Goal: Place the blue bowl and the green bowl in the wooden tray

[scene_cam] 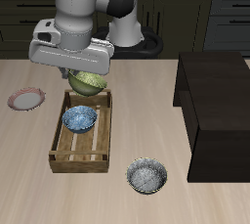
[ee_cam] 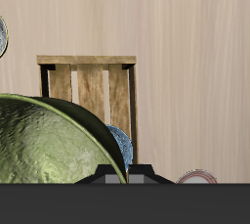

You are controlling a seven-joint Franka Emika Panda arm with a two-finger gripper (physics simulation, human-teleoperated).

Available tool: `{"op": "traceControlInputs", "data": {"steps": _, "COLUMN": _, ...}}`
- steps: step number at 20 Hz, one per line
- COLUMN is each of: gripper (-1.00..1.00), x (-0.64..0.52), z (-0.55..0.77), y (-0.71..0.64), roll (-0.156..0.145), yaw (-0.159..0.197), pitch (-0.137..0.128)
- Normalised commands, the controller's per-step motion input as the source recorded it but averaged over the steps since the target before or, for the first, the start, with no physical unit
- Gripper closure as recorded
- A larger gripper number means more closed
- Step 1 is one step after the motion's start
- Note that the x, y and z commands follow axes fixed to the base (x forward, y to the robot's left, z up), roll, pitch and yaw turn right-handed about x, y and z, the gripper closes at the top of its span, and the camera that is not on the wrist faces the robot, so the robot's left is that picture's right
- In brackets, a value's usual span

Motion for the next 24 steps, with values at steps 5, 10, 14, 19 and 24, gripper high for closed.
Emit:
{"op": "traceControlInputs", "data": {"steps": 5, "gripper": 1.0, "x": 0.02, "z": -0.25, "y": 0.06, "roll": 0.034, "yaw": 0.001, "pitch": 0.028}}
{"op": "traceControlInputs", "data": {"steps": 10, "gripper": 1.0, "x": 0.06, "z": -0.32, "y": 0.01, "roll": 0.015, "yaw": 0.017, "pitch": 0.022}}
{"op": "traceControlInputs", "data": {"steps": 14, "gripper": 1.0, "x": 0.11, "z": -0.37, "y": -0.07, "roll": -0.002, "yaw": -0.014, "pitch": 0.047}}
{"op": "traceControlInputs", "data": {"steps": 19, "gripper": 1.0, "x": 0.13, "z": -0.31, "y": -0.06, "roll": -0.011, "yaw": -0.008, "pitch": 0.035}}
{"op": "traceControlInputs", "data": {"steps": 24, "gripper": 1.0, "x": 0.11, "z": -0.28, "y": -0.04, "roll": -0.013, "yaw": 0.009, "pitch": 0.026}}
